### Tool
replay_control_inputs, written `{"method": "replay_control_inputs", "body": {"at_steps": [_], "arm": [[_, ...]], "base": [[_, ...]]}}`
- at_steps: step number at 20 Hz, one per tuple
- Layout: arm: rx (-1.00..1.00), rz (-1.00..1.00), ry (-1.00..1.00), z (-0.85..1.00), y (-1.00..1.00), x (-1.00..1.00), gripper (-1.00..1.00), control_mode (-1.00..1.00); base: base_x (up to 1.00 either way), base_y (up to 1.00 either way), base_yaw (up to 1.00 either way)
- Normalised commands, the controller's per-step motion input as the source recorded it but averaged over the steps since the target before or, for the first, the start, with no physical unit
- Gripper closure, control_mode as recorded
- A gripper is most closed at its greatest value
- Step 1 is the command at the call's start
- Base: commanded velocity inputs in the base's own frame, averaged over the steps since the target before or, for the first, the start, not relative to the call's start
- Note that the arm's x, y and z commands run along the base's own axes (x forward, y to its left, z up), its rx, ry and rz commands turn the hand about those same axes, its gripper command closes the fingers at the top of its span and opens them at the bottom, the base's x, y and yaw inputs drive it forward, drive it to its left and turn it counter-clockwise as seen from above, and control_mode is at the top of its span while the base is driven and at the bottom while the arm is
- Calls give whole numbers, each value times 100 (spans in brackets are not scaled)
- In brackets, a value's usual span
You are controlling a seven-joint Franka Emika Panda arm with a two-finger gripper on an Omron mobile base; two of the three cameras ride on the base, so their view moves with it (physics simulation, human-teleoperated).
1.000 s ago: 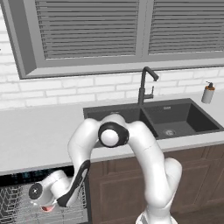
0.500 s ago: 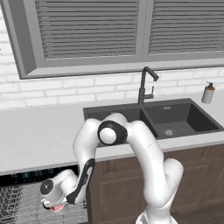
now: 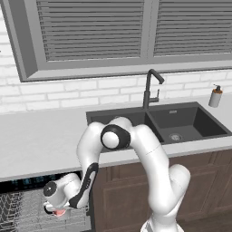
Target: Pick up the cup and bowl from the counter, place them in the dishwasher, and close the dishwasher door.
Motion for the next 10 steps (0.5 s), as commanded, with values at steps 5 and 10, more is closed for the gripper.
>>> {"method": "replay_control_inputs", "body": {"at_steps": [5, 10], "arm": [[0, -4, -13, 18, -12, 0, 100, -100], [0, -4, -18, 37, -13, 0, 100, -100]], "base": [[0, 0, 0], [0, 0, 0]]}}
